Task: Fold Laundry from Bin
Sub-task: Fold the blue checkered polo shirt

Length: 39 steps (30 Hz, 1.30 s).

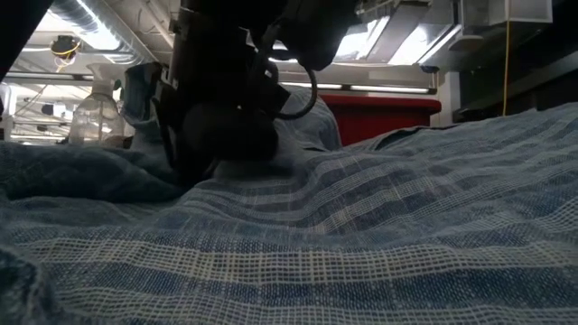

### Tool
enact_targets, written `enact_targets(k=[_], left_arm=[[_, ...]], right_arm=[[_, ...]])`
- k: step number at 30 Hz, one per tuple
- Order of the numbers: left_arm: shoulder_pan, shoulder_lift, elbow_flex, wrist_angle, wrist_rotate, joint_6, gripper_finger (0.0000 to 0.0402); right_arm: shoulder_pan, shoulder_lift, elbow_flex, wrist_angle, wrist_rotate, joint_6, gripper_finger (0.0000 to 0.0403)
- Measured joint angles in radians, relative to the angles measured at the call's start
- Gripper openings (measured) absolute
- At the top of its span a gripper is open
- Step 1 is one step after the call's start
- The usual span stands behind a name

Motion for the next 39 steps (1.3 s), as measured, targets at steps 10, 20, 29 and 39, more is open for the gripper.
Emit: enact_targets(k=[10,20,29,39], left_arm=[[0.000,0.000,-0.001,0.000,-0.002,0.063,0.0031],[-0.022,-0.027,-0.001,0.000,0.018,0.086,0.0002],[-0.122,-0.078,-0.010,-0.002,0.079,0.046,0.0001],[-0.305,-0.208,-0.269,-0.002,0.268,-0.291,0.0000]], right_arm=[[0.000,0.000,0.000,0.000,0.000,0.000,0.0000],[0.000,0.000,0.000,-0.001,0.000,0.001,0.0000],[0.000,0.000,0.000,-0.004,-0.002,0.001,0.0000],[0.000,0.000,0.000,-0.026,-0.003,0.001,0.0000]])
